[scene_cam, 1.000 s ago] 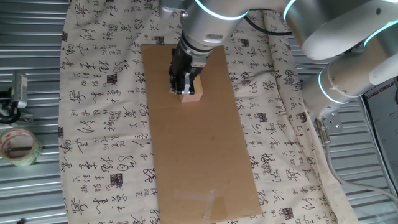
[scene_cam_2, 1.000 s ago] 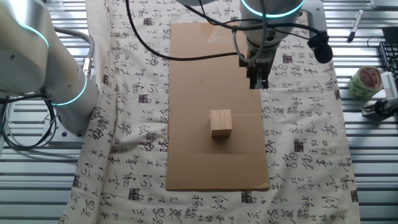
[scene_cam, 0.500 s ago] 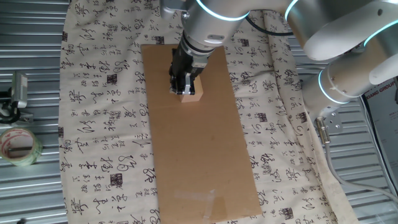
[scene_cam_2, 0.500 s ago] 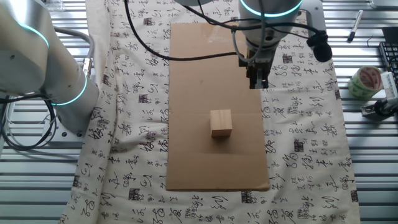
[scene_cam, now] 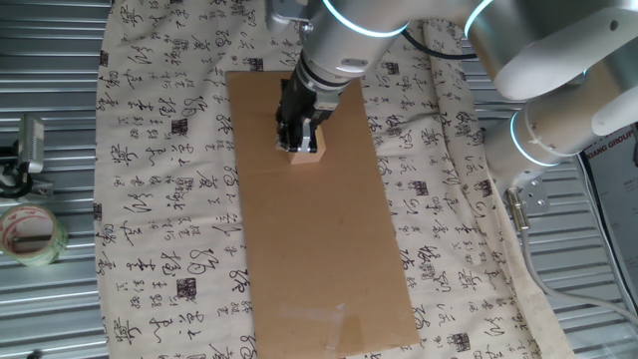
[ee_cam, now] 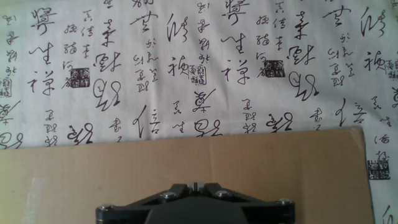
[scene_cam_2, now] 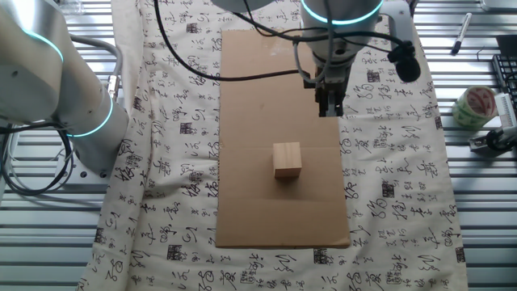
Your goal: Hold a small block with the gripper and sweep it from left to right on the table
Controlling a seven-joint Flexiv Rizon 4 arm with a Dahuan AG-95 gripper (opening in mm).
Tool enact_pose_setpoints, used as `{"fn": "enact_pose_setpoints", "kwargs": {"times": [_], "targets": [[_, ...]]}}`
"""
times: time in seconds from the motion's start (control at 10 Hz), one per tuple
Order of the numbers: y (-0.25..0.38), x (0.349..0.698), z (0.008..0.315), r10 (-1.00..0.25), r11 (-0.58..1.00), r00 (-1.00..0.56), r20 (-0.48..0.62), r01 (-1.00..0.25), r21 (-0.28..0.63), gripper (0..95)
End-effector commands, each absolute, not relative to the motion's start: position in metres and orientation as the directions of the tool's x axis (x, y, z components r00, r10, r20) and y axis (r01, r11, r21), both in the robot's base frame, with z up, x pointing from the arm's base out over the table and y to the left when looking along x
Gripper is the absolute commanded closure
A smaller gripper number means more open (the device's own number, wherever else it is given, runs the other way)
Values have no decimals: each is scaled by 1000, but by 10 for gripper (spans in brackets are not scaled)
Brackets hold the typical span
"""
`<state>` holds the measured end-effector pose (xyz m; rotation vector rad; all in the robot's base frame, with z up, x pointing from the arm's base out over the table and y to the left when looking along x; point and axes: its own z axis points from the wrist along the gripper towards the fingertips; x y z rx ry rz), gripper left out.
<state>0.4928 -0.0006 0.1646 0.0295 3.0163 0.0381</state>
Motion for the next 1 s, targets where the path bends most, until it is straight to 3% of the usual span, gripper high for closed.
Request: {"fn": "enact_pose_setpoints", "kwargs": {"times": [0.1, 0.2, 0.3, 0.6, 0.7, 0.8, 0.9, 1.0], "targets": [[-1, 492, 164, 24, 999, -992, -121, 21, 32, 760], [-1, 491, 164, 24, 999, -992, -120, 20, 31, 760], [-1, 490, 163, 25, 999, -992, -122, 21, 30, 570], [-1, 488, 162, 16, 999, -992, -125, 12, 30, 570], [-1, 487, 161, 16, 999, -992, -126, 12, 32, 380], [-1, 486, 159, 14, 999, -991, -131, 9, 38, 380], [-2, 485, 157, 3, 999, -991, -133, -2, 39, 190], [-2, 485, 156, 3, 999, -991, -135, -3, 43, 190]]}}
